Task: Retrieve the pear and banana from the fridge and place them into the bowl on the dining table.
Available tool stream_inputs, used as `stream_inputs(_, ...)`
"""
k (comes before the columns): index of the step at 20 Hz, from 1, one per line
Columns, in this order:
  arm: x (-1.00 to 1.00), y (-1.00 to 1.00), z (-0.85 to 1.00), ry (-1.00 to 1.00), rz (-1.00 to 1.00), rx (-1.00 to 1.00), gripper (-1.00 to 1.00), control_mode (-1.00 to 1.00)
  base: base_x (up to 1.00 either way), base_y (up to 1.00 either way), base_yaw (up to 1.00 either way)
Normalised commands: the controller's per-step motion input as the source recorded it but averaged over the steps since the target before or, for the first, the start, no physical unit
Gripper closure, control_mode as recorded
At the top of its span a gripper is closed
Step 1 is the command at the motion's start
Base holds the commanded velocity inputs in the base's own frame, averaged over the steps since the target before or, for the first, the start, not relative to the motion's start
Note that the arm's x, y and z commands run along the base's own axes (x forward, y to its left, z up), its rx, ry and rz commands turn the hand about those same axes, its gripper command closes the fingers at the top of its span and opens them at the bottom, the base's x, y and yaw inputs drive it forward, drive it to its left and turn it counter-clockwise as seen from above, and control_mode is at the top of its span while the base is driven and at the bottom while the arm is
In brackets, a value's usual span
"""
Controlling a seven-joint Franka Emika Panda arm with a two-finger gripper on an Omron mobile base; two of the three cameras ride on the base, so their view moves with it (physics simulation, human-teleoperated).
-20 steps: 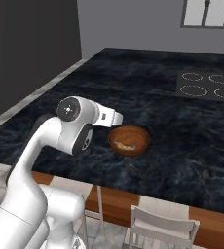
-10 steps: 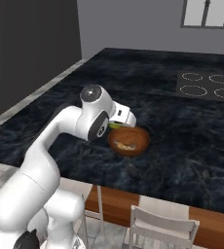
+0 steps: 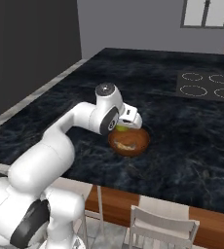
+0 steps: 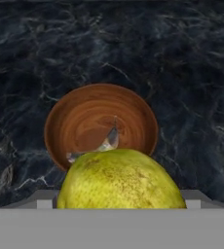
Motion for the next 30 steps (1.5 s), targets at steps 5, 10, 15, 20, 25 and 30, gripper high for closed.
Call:
stream_inputs(5,0.29,-0.01,-0.48,0.00,0.03,0.03,1.00,-1.00,0.00,0.00,0.00)
stream_inputs(10,0.27,0.00,-0.38,0.00,0.02,0.03,1.00,-1.00,0.00,0.00,0.00)
stream_inputs(15,0.20,0.00,-0.24,0.00,0.00,0.02,1.00,-1.00,0.00,0.00,0.00)
stream_inputs(20,0.16,0.00,-0.17,0.00,0.00,0.00,1.00,-1.00,0.00,0.00,0.00)
stream_inputs(25,0.15,0.00,-0.14,0.00,0.00,0.00,1.00,-1.00,0.00,0.00,0.00)
stream_inputs(30,0.18,0.00,-0.20,0.00,0.00,0.00,1.00,-1.00,0.00,0.00,0.00)
